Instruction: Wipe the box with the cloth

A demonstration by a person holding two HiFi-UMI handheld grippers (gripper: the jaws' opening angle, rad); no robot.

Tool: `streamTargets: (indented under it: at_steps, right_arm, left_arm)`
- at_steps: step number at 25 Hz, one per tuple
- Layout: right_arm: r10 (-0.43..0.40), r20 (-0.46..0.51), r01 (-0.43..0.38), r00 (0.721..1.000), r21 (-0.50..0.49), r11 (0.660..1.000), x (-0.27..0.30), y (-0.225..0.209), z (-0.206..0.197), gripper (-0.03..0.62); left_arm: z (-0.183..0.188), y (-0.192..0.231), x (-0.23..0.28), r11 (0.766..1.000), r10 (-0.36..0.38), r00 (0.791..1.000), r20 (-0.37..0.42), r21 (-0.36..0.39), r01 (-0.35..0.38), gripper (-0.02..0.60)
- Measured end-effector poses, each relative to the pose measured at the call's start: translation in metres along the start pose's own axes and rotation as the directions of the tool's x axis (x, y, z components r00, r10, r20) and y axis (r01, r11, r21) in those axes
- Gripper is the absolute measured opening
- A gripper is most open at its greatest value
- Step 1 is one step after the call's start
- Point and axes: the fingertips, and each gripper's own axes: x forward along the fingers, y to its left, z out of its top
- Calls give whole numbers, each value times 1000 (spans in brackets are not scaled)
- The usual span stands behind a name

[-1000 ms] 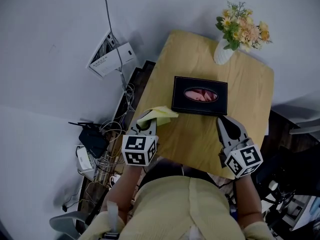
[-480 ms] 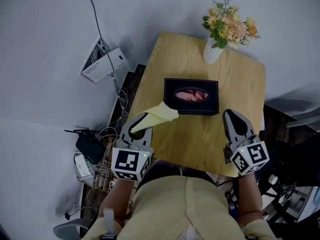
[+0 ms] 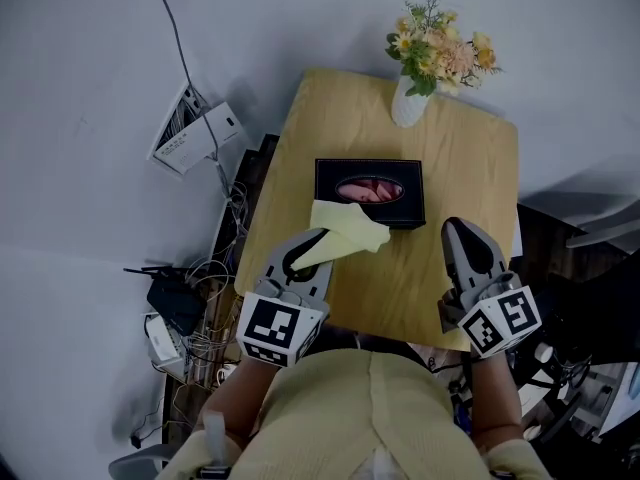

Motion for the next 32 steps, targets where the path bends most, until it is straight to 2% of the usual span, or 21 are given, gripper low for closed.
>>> streamTargets:
  at_steps: [7, 11, 14, 25, 32]
  right_arm:
    - [-32, -26, 32, 999, 0, 999, -13, 0, -8, 35]
    - [-48, -36, 48, 998, 3, 999, -22, 0, -11, 35]
    - [-58, -40, 59, 997, 9, 998, -29, -3, -12, 35]
    - [-82, -84, 83, 993, 11, 996, -52, -6, -30, 35]
    - [-67, -114, 68, 991, 4, 998, -58, 3, -44, 34]
  left_arm:
    - [-5, -23, 8, 995, -96, 995, -22, -7, 96, 25]
    - [-11, -38, 6, 983, -185, 982, -45, -11, 185, 25]
    - [-17, -45, 3, 976, -216, 974, -67, 4, 217, 25]
    - [-44, -65, -18, 965, -261, 958, -119, -21, 261, 25]
    - [-61, -61, -24, 970, -245, 960, -137, -33, 242, 25]
